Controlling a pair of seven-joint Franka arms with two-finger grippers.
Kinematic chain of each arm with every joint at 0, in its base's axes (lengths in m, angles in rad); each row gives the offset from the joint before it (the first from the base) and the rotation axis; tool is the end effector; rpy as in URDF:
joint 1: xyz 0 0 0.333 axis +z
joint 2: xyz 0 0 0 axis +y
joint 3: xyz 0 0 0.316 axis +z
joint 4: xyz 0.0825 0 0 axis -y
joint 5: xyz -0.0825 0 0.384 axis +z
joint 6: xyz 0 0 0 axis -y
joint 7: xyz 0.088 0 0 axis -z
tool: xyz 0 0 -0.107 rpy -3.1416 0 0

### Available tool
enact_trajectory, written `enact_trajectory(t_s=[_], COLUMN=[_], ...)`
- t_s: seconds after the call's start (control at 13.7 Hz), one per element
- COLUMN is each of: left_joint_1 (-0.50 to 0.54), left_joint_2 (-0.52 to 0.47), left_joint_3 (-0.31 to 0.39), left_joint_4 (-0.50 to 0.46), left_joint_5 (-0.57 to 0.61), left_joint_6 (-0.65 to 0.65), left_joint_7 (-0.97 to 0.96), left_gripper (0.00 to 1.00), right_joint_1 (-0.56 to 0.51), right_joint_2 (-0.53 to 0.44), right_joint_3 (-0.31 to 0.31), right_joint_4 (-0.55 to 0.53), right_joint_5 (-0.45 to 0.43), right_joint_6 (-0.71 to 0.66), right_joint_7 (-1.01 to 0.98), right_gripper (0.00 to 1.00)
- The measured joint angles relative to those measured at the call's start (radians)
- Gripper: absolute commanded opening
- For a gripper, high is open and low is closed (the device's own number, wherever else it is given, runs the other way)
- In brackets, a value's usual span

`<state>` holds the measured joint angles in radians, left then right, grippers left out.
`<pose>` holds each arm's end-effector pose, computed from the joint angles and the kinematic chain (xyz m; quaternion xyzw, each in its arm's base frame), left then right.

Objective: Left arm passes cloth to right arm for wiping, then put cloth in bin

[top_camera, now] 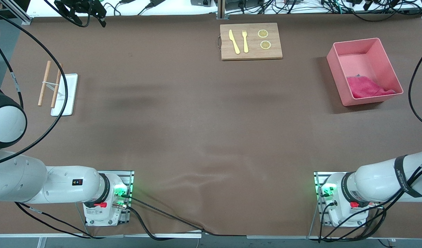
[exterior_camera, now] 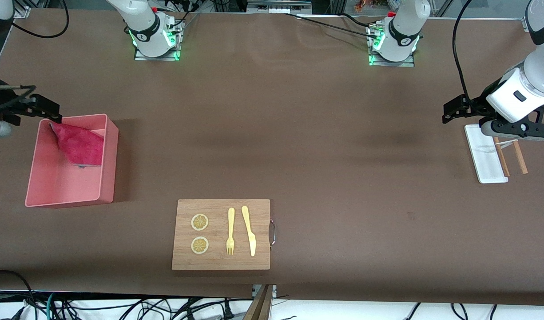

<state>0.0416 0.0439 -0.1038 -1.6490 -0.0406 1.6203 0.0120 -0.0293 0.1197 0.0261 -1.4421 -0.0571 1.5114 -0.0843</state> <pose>0.5662 -0.0383 0.5673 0.9985 -0.0354 -0.0367 0.0216 0.5853 -0.0092 0.6117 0.9985 0.0395 -0.0263 0.0258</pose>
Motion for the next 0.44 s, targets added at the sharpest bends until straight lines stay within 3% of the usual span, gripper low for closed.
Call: enact_trajectory(t_s=[0.44], left_joint_1=[0.000], left_joint_2=[0.000], left_joint_3=[-0.001], left_joint_4=[0.000], left_joint_5=[0.000], left_joint_6=[0.000], left_joint_7=[0.000], left_gripper=[1.00], right_joint_1=[-0.006], right_joint_2=[-0.028], right_joint_3=[0.014], right_joint_4=[-0.024], right_joint_5=[0.007], right_joint_6=[-0.047], right_joint_7=[0.079], right_gripper=[1.00])
